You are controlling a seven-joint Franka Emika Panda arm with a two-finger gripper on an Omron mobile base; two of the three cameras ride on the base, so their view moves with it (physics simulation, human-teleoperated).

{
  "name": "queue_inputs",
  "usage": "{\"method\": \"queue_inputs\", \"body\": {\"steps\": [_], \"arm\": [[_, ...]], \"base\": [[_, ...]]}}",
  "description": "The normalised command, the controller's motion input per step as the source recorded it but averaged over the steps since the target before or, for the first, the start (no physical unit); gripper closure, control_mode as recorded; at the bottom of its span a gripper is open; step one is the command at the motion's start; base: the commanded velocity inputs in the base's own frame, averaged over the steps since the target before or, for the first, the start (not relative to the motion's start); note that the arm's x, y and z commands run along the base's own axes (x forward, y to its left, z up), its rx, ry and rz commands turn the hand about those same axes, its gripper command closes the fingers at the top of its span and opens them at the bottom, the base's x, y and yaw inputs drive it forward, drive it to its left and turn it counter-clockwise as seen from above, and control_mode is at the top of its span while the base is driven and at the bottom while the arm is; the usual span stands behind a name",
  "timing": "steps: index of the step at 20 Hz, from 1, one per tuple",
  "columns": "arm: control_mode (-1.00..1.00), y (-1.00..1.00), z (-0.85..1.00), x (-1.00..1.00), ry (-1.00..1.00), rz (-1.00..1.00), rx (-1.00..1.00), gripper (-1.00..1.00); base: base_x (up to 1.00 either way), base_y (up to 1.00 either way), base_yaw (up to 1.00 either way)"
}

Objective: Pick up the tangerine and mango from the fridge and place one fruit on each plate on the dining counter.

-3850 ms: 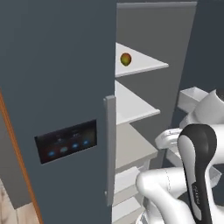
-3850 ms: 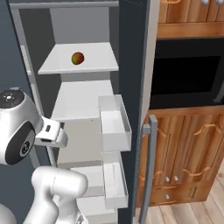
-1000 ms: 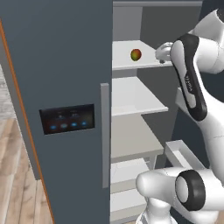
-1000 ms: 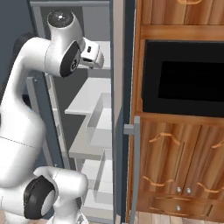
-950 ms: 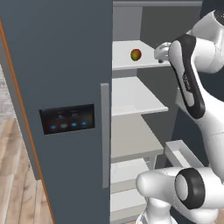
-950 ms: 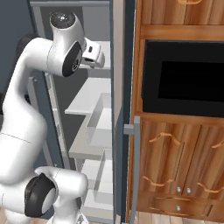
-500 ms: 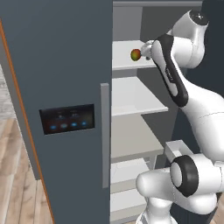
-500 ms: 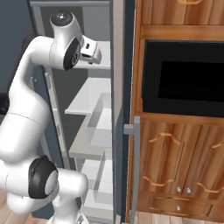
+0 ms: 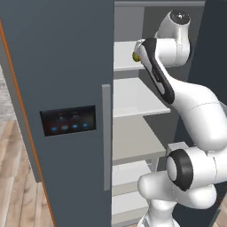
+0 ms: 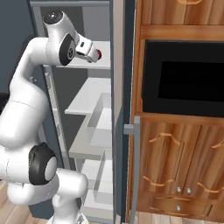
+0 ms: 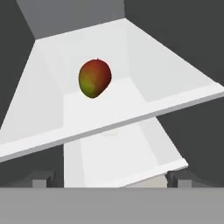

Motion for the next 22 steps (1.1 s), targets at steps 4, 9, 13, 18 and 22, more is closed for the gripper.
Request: {"method": "queue_inputs", "body": {"steps": [4, 9, 13, 18, 22], "arm": [[-1.0, 0.0, -0.03, 0.64, 0.15, -0.05, 0.01, -1.0], [-1.0, -0.01, 0.0, 0.26, 0.0, 0.09, 0.07, -1.0], [-1.0, -0.03, -0.05, 0.49, 0.0, 0.17, 0.06, -1.0], [-1.0, -0.07, -0.03, 0.5, -0.01, 0.05, 0.0, -1.0], [-1.0, -0.02, 0.0, 0.68, 0.0, 0.0, 0.0, -1.0]], "base": [[0.0, 0.0, 0.0], [0.0, 0.0, 0.0], [0.0, 0.0, 0.0], [0.0, 0.0, 0.0], [0.0, 0.0, 0.0]]}}
